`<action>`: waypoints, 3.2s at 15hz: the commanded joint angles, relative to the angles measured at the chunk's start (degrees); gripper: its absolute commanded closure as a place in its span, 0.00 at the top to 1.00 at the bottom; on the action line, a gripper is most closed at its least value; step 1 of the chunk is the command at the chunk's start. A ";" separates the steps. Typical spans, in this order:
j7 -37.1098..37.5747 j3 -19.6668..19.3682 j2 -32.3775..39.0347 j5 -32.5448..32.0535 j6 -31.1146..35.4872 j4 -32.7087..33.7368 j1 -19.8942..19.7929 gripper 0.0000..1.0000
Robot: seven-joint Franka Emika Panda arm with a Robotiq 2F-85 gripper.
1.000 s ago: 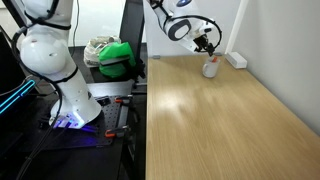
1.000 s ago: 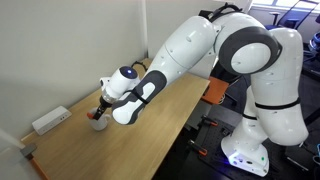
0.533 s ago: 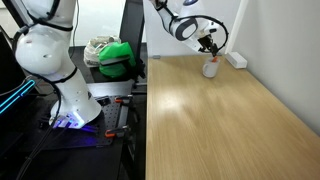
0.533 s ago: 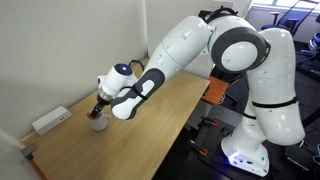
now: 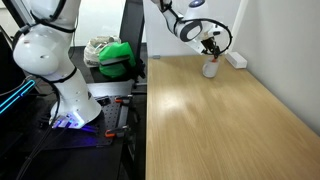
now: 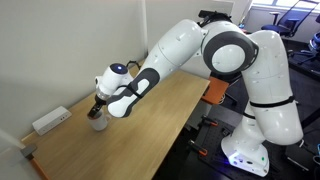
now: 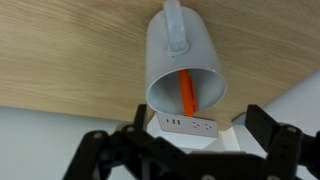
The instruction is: Remove the marker from the mug cup
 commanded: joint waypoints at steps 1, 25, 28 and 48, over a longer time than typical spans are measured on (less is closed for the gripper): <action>2.10 0.90 0.96 -2.27 -2.29 2.00 -0.48 1.00; 2.88 -2.52 2.28 -7.35 2.30 1.30 3.11 0.73; 2.89 -2.43 2.24 -7.52 2.43 1.30 3.23 0.50; 3.55 -3.07 5.46 -6.98 -0.40 6.68 2.19 0.37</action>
